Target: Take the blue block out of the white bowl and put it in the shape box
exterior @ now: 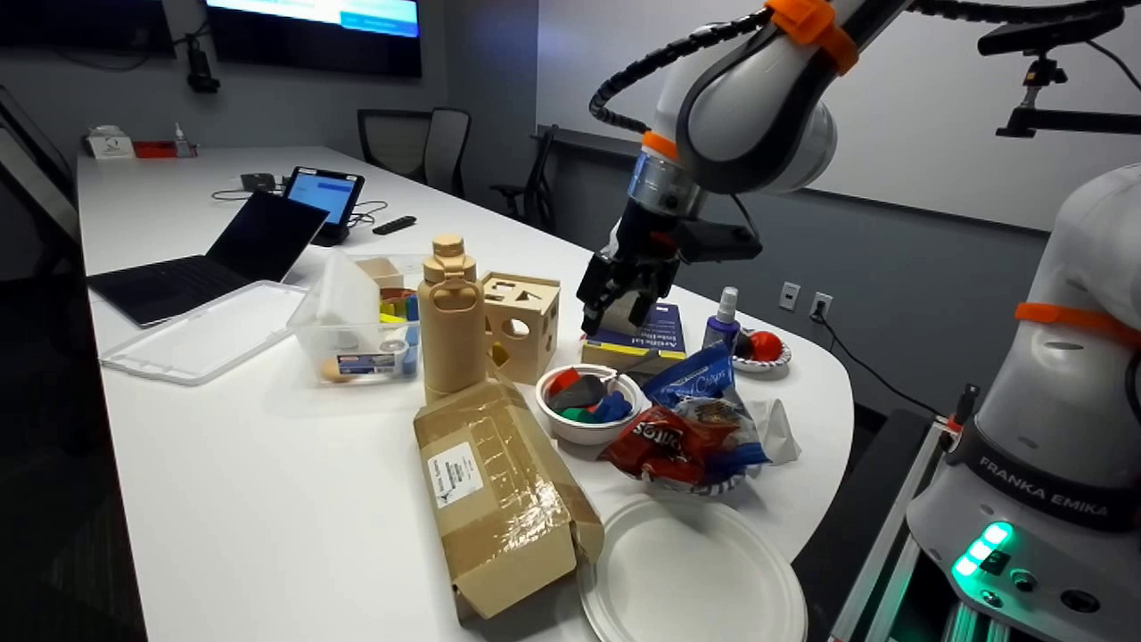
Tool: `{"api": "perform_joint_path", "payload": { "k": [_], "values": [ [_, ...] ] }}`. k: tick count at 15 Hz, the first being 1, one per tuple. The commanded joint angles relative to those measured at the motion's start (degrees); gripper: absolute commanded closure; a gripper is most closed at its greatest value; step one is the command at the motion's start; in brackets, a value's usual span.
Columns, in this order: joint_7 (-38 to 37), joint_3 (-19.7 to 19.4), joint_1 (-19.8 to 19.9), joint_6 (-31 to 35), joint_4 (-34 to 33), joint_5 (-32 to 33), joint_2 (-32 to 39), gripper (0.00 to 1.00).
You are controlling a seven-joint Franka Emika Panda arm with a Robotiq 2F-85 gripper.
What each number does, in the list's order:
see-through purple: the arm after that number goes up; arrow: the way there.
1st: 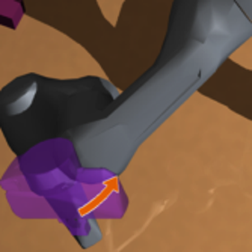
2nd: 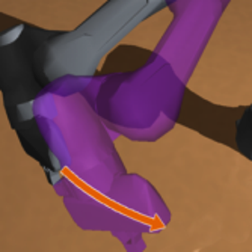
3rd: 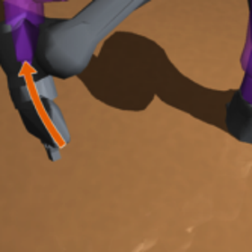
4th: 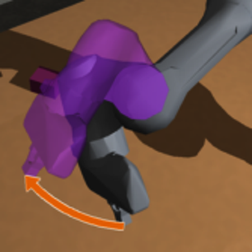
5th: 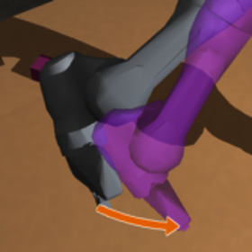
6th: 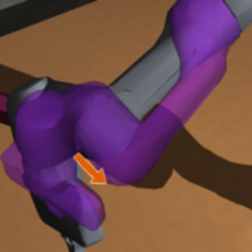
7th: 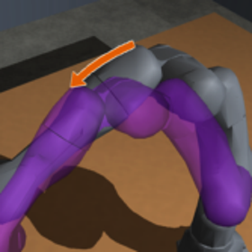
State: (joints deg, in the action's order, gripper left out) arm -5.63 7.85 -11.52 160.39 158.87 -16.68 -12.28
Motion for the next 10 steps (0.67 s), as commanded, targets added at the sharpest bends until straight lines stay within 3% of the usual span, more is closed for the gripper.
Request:
{"api": "perform_joint_path", "payload": {
  "k": [1, 10],
  "values": [
    [-2.9, 1.2, 0.5, 1.6, 0.0, 2.3, 2.8, 0.00],
    [-1.4, 1.2, 0.1, 8.0, -0.1, 0.7, 11.1, 0.00]
  ]
}}
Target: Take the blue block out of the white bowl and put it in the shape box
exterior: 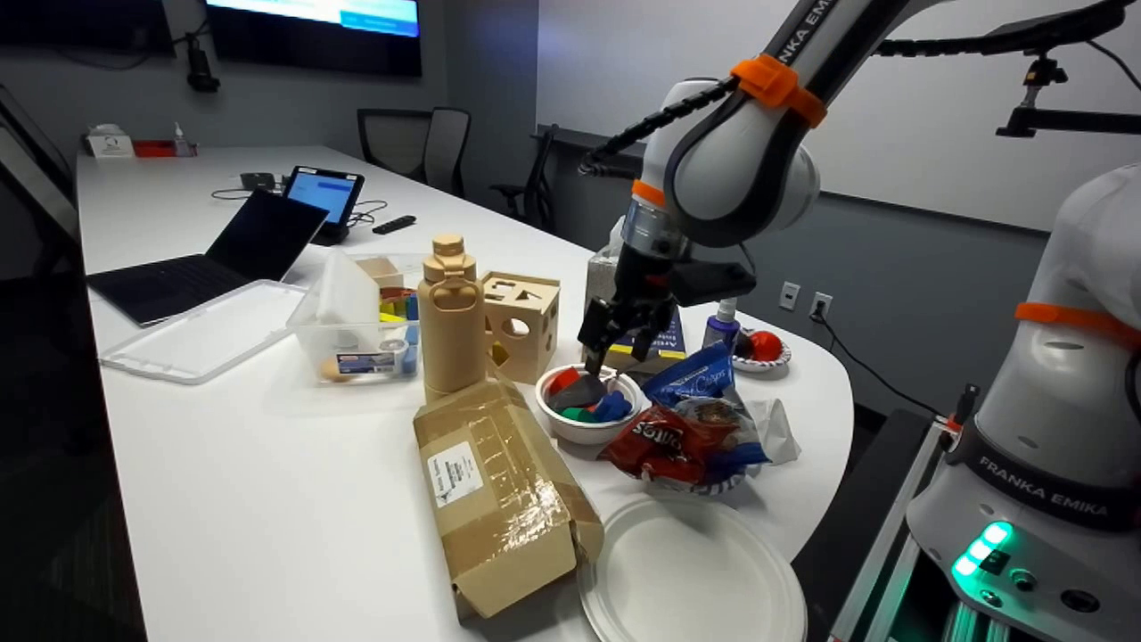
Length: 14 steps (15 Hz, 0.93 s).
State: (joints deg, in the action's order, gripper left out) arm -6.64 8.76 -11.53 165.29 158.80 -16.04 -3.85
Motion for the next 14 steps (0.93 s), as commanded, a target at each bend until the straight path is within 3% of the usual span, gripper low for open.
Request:
{"api": "perform_joint_path", "payload": {
  "k": [1, 13, 14],
  "values": [
    [-0.1, 0.4, -0.1, 3.5, -0.1, -0.6, 3.5, 0.00],
    [-0.3, 2.5, 0.7, 6.3, -0.4, -1.2, 9.2, 0.00],
    [-0.4, 2.6, 0.8, 6.5, -0.4, -1.0, 9.5, 0.04]
  ]
}}
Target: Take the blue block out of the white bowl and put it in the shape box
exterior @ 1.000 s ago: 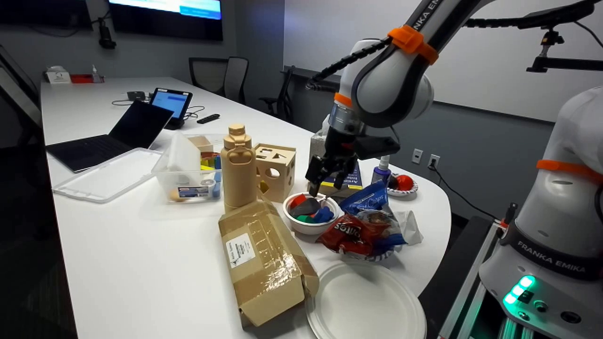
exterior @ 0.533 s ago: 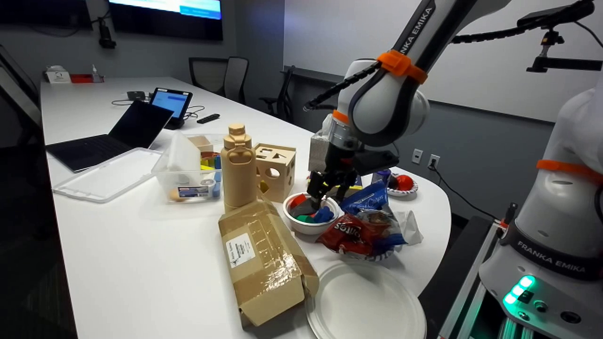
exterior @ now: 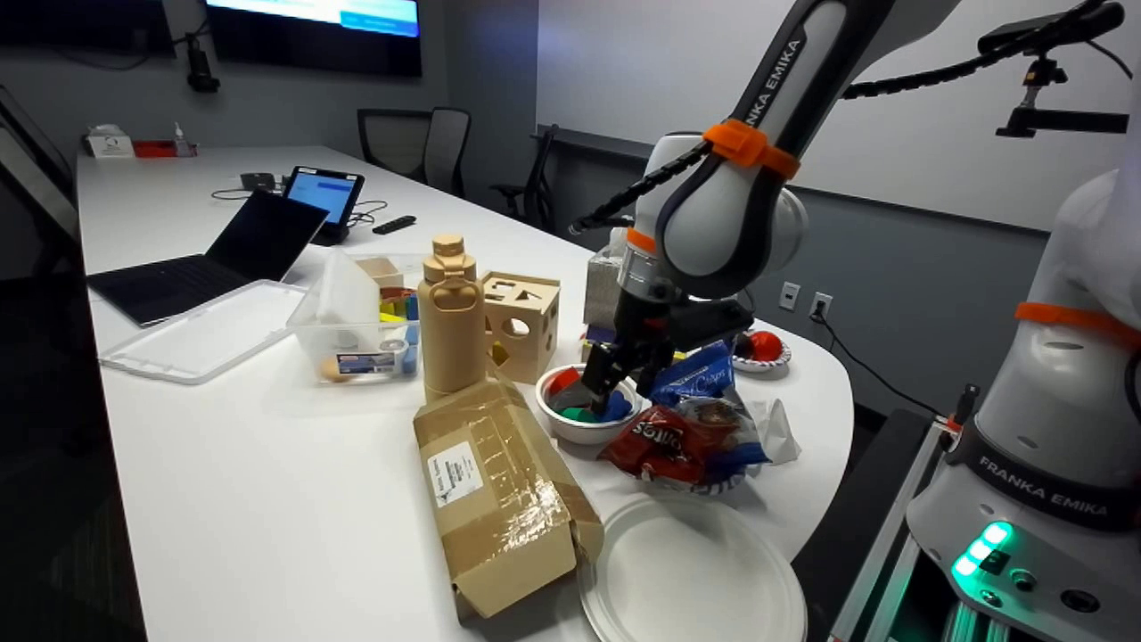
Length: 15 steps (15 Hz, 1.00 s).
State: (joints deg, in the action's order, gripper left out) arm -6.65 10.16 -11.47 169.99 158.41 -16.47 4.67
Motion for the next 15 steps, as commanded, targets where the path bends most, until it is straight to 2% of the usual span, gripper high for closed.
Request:
{"api": "perform_joint_path", "payload": {
  "k": [1, 3, 7, 10, 15],
  "values": [
    [-0.3, 1.3, 0.8, 1.9, -0.1, -0.8, 1.1, 0.26],
    [-0.3, 1.7, 1.1, 2.4, -0.1, -0.9, 1.4, 0.31],
    [-0.5, 1.8, 1.4, 3.2, -0.3, -0.5, 1.6, 0.64],
    [-0.6, 1.6, 1.6, 3.5, -0.3, -0.1, 1.7, 0.84],
    [-0.7, 1.2, 1.9, 3.3, -0.4, 0.4, 1.5, 0.84]
  ]
}}
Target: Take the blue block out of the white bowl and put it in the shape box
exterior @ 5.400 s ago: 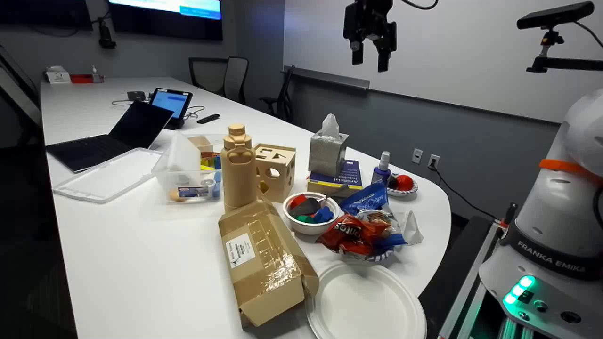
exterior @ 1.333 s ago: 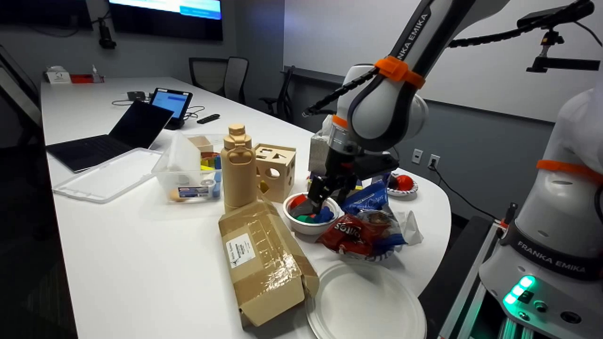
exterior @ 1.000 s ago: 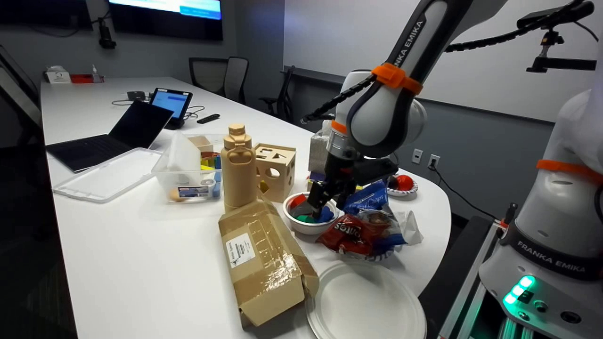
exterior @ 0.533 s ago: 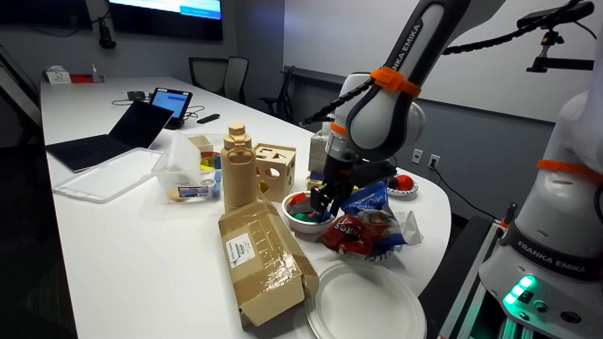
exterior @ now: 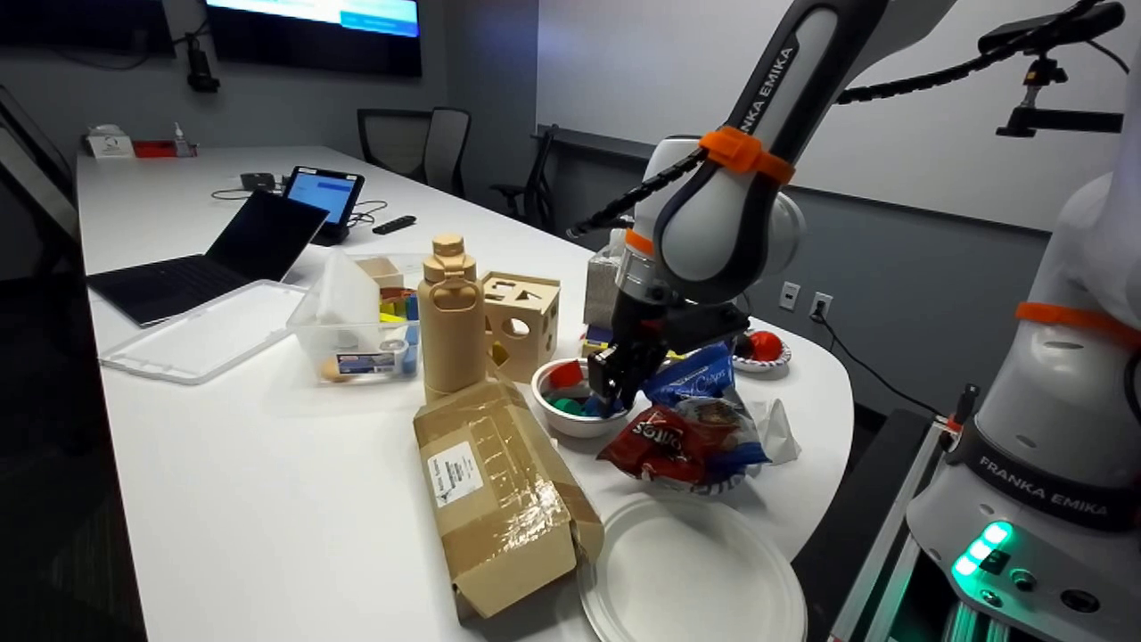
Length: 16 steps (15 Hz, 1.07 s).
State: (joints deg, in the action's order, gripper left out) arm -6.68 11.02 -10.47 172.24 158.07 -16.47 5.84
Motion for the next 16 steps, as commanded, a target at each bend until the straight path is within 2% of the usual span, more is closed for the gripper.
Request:
{"api": "perform_joint_path", "payload": {
  "k": [1, 5, 8, 12, 16],
  "values": [
    [-0.6, 0.4, 0.9, 0.4, 0.0, 0.4, -0.3, 0.84],
    [-1.4, -0.9, 0.8, -4.8, -0.5, 3.0, -4.5, 0.84],
    [-1.6, -2.2, 1.0, -11.2, -0.5, 7.4, -9.8, 0.84],
    [0.2, -2.6, 1.9, -23.6, -7.6, 13.1, -13.5, 0.84],
    [2.7, -1.9, 1.8, -28.6, -17.2, 18.3, -11.3, 0.84]
  ]
}}
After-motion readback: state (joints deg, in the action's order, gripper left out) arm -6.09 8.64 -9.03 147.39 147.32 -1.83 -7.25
